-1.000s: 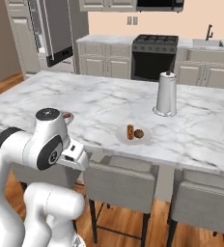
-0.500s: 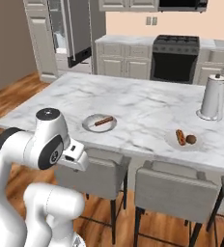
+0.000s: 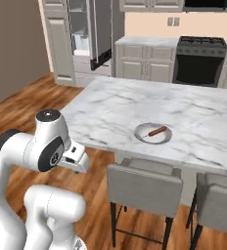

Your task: Pick up the peach and apple from the fridge and place one fruit on each plate on the dining counter.

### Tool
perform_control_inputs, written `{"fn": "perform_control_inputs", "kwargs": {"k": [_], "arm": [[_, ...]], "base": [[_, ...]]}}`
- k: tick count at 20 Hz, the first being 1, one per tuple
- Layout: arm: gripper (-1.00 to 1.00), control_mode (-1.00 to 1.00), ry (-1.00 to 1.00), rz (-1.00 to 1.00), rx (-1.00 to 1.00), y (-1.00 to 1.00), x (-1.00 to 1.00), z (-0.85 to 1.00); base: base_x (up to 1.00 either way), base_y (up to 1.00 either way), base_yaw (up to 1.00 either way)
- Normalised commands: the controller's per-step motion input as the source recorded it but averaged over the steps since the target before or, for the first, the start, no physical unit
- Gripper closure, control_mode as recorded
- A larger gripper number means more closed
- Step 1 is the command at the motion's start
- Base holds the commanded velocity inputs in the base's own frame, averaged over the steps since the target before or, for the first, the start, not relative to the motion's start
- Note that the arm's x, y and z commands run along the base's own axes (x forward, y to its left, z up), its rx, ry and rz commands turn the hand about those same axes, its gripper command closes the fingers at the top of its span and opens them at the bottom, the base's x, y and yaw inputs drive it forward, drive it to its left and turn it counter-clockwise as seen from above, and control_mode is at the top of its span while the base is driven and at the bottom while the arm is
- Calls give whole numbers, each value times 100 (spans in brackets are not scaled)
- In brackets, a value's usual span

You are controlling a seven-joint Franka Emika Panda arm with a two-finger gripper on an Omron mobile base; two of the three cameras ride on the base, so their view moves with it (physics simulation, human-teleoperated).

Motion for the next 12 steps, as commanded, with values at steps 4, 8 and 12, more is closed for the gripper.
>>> {"fn": "perform_control_inputs", "kwargs": {"k": [4, 8, 12], "arm": [[-100, 100, 0, 0, 0, 0, 0, 0], [-100, 100, 0, 0, 0, 0, 0, 0], [-100, 100, 0, 0, 0, 0, 0, 0]], "base": [[38, 97, 0], [42, 98, 2], [40, 100, 0]]}}
